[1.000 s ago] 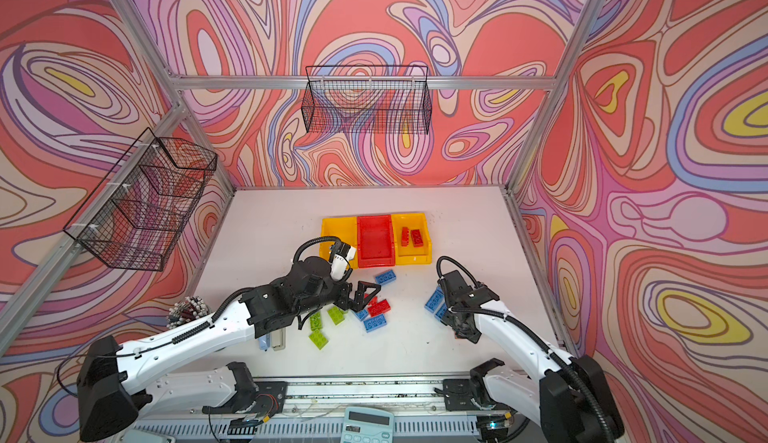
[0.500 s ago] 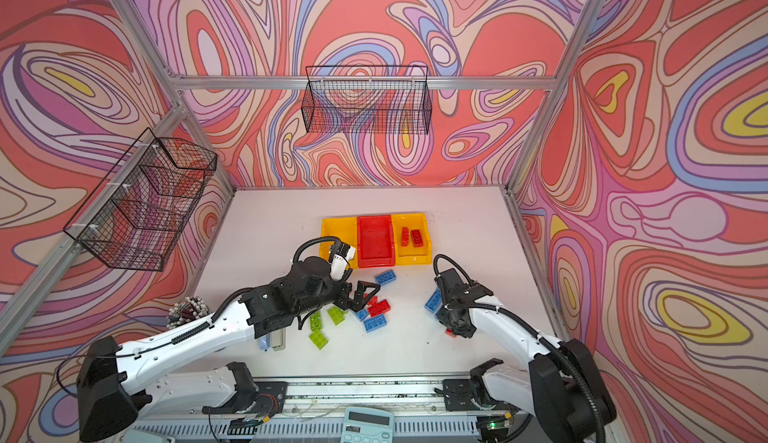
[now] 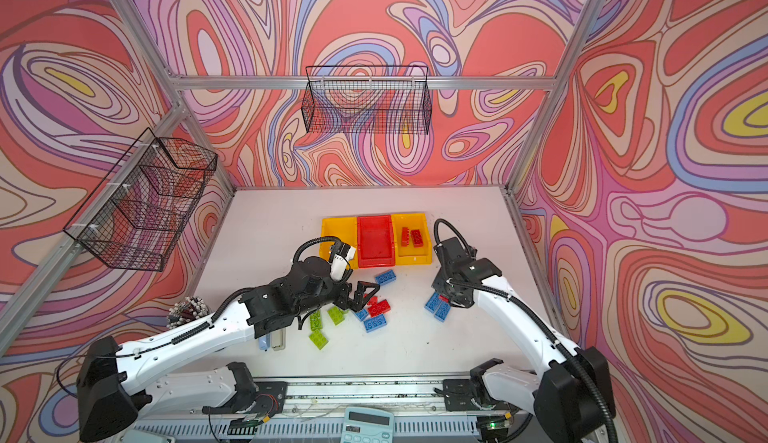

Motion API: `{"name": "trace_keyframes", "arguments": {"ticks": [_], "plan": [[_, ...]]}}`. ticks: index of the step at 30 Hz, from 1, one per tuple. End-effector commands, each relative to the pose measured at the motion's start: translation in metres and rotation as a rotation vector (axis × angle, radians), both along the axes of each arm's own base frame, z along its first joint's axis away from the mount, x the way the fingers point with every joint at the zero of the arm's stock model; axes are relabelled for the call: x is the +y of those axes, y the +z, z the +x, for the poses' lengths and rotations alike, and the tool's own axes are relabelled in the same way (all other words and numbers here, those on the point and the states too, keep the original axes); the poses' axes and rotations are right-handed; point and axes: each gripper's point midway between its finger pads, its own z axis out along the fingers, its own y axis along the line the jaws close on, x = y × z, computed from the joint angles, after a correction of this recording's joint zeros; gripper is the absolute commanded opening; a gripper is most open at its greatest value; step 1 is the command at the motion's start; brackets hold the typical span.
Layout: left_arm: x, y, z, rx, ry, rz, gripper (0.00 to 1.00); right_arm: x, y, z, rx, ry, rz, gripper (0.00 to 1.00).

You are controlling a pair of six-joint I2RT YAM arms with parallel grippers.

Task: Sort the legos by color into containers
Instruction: 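Carry the red brick into the yellow bin and open the right gripper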

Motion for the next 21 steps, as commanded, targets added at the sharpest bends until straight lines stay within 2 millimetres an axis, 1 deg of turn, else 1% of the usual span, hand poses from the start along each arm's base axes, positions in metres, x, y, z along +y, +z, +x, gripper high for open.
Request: {"name": "trace_keyframes", "arguments": {"ticks": [1,3,5,8,9,10,11,12,16,18,19,20,21], "plan": [[0.007,0.007,0.000,-0.022,0.018,0.016,1.00,0.010,0.015,0.034,-0.024,0.056,-0.040,0.21],[0.010,0.006,0.001,-0.024,0.032,0.028,1.00,0.022,0.023,0.062,-0.057,0.091,-0.036,0.21],[0.014,0.006,0.002,-0.027,0.047,0.038,1.00,0.032,0.026,0.088,-0.076,0.121,-0.044,0.21],[0.021,0.009,0.006,-0.035,0.087,0.059,1.00,0.046,0.022,0.122,-0.081,0.168,-0.060,0.21],[0.022,0.012,0.008,-0.041,0.100,0.056,1.00,0.050,0.018,0.130,-0.075,0.182,-0.070,0.21],[0.026,0.011,0.008,-0.033,0.113,0.078,1.00,0.053,0.015,0.140,-0.070,0.196,-0.078,0.21],[0.028,0.012,0.009,-0.034,0.127,0.085,1.00,0.057,0.015,0.148,-0.076,0.210,-0.082,0.21],[0.031,0.013,0.010,-0.032,0.141,0.091,1.00,0.060,0.002,0.157,-0.052,0.221,-0.093,0.21],[0.039,0.013,0.013,-0.025,0.188,0.108,1.00,0.072,-0.011,0.183,-0.047,0.257,-0.099,0.22],[0.042,0.012,0.013,-0.015,0.204,0.119,1.00,0.077,-0.020,0.192,-0.034,0.276,-0.103,0.26],[0.043,0.012,0.013,-0.010,0.209,0.123,1.00,0.080,-0.022,0.197,-0.034,0.285,-0.103,0.32],[0.044,0.011,0.013,-0.006,0.214,0.127,1.00,0.081,-0.023,0.201,-0.033,0.291,-0.106,0.41],[0.045,0.011,0.012,-0.003,0.218,0.132,1.00,0.082,-0.023,0.204,-0.035,0.295,-0.107,0.47]]}}
